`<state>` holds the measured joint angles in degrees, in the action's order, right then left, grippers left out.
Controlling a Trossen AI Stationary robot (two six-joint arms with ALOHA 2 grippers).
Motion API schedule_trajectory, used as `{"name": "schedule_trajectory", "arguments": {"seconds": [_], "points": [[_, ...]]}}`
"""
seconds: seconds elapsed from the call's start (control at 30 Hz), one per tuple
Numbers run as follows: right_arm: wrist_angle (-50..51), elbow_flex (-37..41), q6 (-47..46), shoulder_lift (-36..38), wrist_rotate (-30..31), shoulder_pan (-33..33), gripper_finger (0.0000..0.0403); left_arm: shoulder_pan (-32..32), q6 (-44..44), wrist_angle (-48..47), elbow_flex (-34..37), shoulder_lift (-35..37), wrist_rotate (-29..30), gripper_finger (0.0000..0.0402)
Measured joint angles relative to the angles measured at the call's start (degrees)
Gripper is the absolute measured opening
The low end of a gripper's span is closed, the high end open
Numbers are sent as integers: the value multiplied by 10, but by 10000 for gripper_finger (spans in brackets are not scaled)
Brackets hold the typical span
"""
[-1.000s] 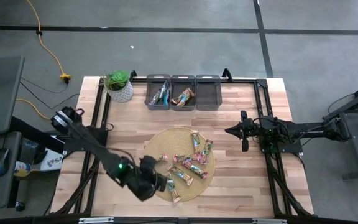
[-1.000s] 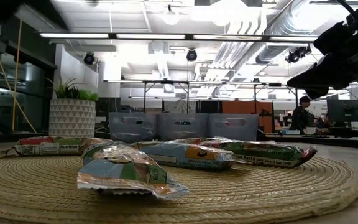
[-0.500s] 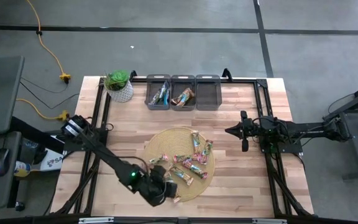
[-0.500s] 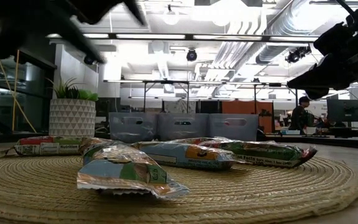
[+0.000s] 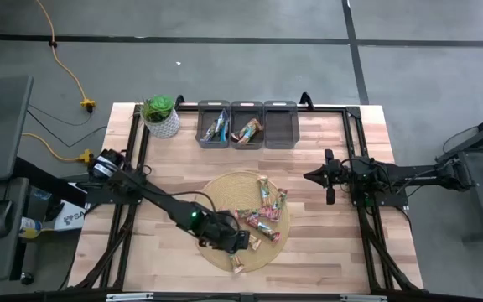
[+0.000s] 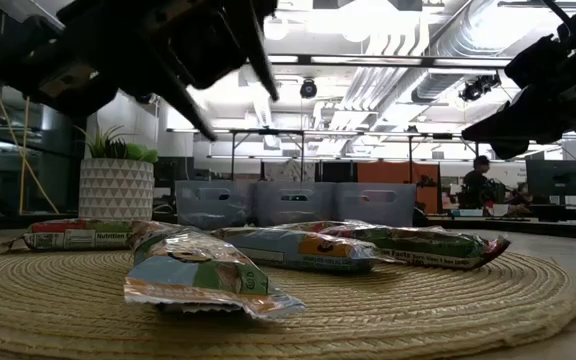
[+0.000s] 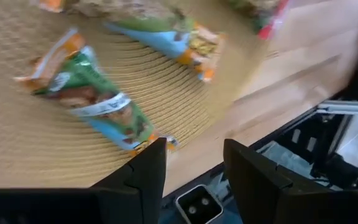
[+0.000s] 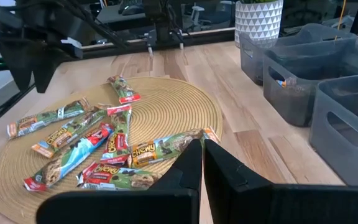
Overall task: Pick and place Granola Bars by type
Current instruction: Put the yellow granola bar into the middle black bin
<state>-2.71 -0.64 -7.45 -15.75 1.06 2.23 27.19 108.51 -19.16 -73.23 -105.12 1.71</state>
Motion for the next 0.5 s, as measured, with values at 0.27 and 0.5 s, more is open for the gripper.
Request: {"name": "schedule_trajectory", "arguments": {"seconds": [0.27, 0.5], "points": [[-1, 0, 0, 0, 0, 0, 0, -11, 74, -77, 0, 0, -63, 157], [-1, 0, 0, 0, 0, 0, 0, -21, 103, -65, 0, 0, -70, 157]]}}
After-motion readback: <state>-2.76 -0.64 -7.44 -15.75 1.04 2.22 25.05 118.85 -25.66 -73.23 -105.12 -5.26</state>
